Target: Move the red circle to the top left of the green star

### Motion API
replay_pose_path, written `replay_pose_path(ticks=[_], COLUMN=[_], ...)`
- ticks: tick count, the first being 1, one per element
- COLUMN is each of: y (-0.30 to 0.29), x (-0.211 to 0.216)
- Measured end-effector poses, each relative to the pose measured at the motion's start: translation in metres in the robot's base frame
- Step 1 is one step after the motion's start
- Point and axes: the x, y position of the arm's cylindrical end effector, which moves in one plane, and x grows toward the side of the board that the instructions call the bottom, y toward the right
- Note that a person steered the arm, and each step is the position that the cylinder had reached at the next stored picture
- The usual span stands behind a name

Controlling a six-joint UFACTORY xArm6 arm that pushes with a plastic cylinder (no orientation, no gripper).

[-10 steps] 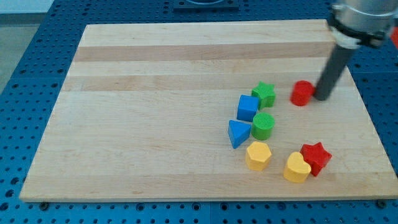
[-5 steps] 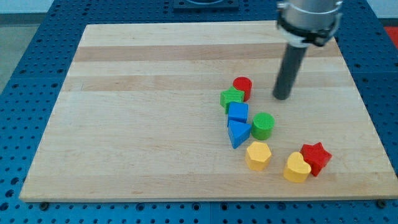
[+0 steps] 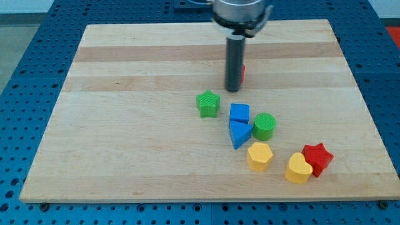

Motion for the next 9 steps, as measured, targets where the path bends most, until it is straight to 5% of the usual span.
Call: replay_pose_path(ticks=[2,4,6,9], y=[0.039,-0.088,-0.032,-0.093], x=[-0.031,-0.035,-0.076,-0.055])
